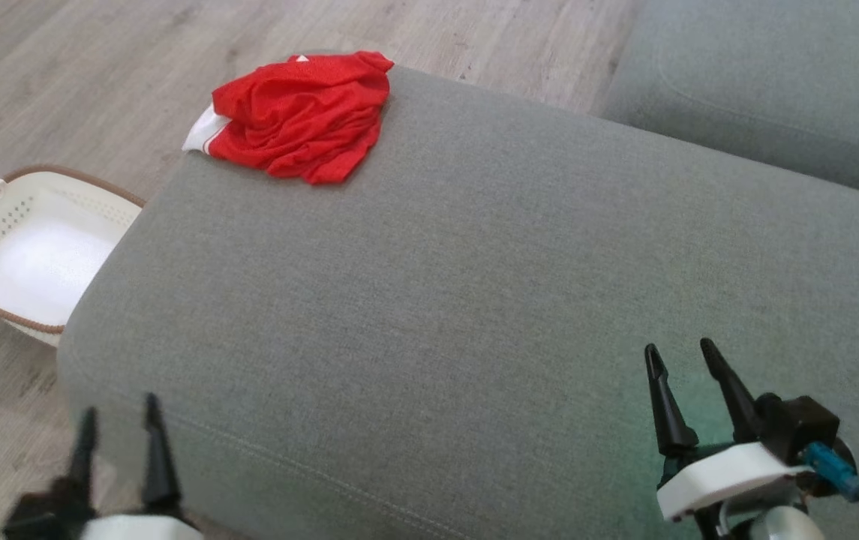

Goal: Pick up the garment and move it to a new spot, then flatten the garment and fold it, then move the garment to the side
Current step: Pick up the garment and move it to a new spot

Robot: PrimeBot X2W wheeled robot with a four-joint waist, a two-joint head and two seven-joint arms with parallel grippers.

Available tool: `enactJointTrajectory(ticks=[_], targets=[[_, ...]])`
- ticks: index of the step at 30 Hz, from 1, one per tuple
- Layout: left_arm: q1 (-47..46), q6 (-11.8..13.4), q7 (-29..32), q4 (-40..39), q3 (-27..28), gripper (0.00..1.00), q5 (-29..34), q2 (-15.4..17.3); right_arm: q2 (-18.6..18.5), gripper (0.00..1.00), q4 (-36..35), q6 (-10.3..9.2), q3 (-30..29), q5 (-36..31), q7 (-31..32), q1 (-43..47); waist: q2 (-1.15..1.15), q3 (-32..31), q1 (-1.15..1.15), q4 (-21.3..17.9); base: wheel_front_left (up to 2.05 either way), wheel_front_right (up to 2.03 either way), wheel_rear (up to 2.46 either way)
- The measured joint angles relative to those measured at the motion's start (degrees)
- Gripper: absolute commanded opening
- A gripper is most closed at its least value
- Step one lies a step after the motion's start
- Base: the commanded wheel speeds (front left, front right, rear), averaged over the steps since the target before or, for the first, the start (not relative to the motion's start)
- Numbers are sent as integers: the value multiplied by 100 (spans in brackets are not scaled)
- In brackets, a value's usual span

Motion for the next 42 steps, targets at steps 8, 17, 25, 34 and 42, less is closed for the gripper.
enactJointTrajectory(ticks=[8,17,25,34,42], targets=[[-1079,-113,279,-226,727,100,-119,894,-1,100,-578,0,-132,-277,147,-342,0,389,0,-201,0,0,0],[-3747,-768,1205,670,1034,100,-503,1507,-7,100,-1741,0,-93,-805,647,-969,0,1266,1,-642,0,0,0],[-5404,-1185,1952,2428,900,100,-624,1635,-21,100,-2696,0,100,-1188,1112,-1521,0,2219,2,-1255,0,0,0],[-6262,-1367,2707,3551,653,100,-772,1419,-26,100,-3485,0,157,-1445,1416,-1646,0,3180,2,-1794,0,0,0],[-6612,-1357,2970,4320,644,98,-949,1147,-32,100,-3896,0,138,-1465,1490,-1649,-1,4008,1,-2083,0,0,0]])
